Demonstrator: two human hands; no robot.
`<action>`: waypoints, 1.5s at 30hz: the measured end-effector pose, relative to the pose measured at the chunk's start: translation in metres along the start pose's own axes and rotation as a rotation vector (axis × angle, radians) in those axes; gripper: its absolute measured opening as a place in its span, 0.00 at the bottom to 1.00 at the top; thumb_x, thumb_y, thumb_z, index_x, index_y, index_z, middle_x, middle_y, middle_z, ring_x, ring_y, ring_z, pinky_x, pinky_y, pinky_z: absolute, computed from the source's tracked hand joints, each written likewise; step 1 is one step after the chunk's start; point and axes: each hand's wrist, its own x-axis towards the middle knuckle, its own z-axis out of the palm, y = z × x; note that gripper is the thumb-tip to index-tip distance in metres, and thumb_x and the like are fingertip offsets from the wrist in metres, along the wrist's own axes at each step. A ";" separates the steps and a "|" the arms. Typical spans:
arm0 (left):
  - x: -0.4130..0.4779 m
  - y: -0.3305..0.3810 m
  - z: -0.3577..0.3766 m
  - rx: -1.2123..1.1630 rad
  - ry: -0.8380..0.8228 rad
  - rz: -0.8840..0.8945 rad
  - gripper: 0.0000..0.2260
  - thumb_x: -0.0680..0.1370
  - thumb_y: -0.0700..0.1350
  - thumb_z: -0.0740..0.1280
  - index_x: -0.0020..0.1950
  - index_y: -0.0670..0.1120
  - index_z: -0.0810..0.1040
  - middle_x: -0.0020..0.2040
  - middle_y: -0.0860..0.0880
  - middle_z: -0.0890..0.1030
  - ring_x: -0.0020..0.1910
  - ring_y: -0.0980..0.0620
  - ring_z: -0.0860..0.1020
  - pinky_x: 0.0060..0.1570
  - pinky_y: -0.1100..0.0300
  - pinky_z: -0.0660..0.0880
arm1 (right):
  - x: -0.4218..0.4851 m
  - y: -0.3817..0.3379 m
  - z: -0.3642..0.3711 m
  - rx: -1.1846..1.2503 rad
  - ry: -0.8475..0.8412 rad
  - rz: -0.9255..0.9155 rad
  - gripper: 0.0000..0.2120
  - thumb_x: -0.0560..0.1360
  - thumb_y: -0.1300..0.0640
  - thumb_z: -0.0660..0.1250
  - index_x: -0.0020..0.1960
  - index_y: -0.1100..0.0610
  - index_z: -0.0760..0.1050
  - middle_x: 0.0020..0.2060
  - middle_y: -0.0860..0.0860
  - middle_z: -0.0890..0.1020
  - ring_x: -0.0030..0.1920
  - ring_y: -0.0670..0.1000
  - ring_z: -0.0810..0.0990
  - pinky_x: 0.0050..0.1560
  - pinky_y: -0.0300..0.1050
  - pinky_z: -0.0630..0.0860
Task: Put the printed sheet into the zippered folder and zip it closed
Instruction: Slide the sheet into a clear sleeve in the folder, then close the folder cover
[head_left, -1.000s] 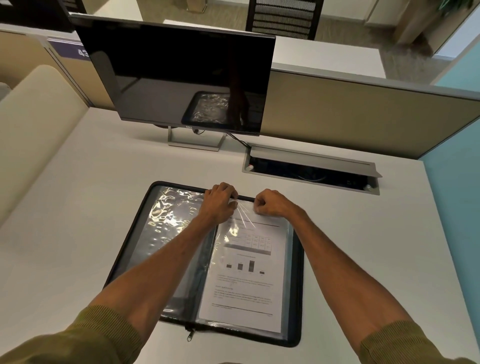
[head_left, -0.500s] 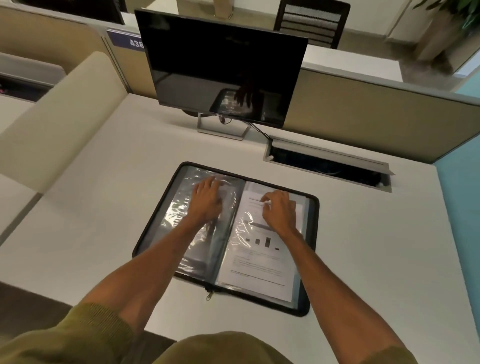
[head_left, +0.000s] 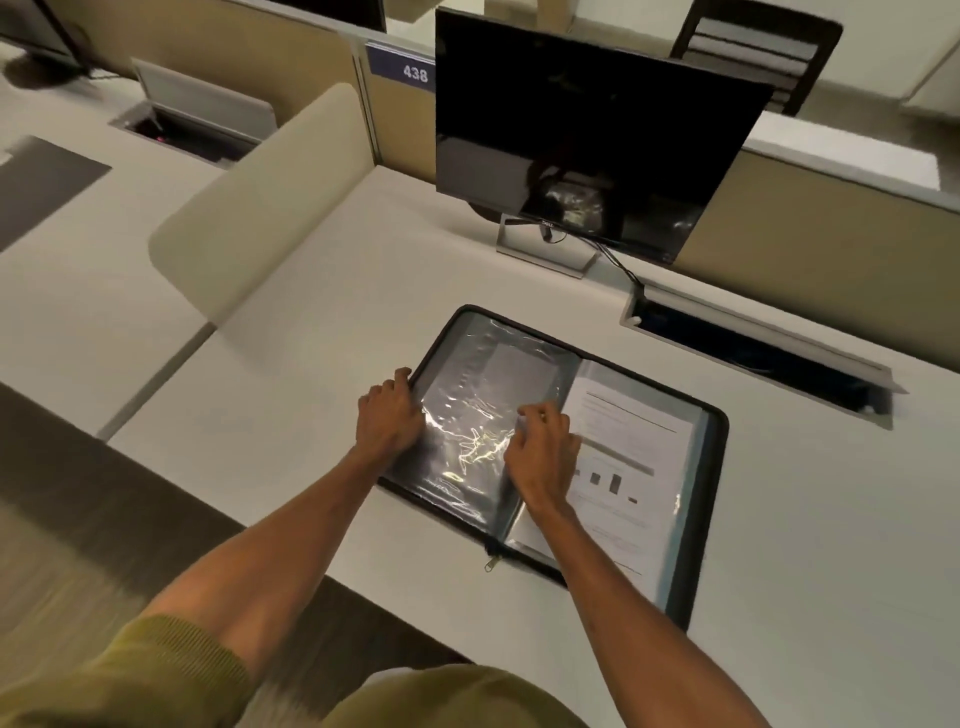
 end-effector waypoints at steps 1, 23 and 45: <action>0.000 -0.002 -0.001 -0.003 -0.016 -0.005 0.28 0.84 0.44 0.63 0.83 0.44 0.62 0.73 0.37 0.78 0.71 0.33 0.76 0.74 0.39 0.71 | -0.003 -0.001 0.002 -0.001 0.005 0.012 0.18 0.80 0.57 0.70 0.69 0.48 0.78 0.69 0.46 0.74 0.67 0.48 0.75 0.70 0.49 0.74; -0.058 0.089 -0.068 -0.138 0.304 0.054 0.18 0.79 0.52 0.69 0.66 0.47 0.83 0.62 0.45 0.83 0.55 0.41 0.84 0.56 0.47 0.83 | -0.022 -0.017 -0.057 0.589 -0.109 0.040 0.17 0.81 0.57 0.71 0.69 0.49 0.80 0.63 0.48 0.84 0.56 0.50 0.85 0.58 0.49 0.85; -0.121 0.222 0.063 0.037 -0.128 0.728 0.26 0.90 0.48 0.56 0.89 0.47 0.55 0.89 0.48 0.56 0.89 0.46 0.55 0.87 0.50 0.57 | -0.066 0.162 -0.180 0.759 0.057 0.404 0.07 0.80 0.55 0.71 0.57 0.53 0.81 0.48 0.52 0.88 0.49 0.56 0.88 0.52 0.58 0.88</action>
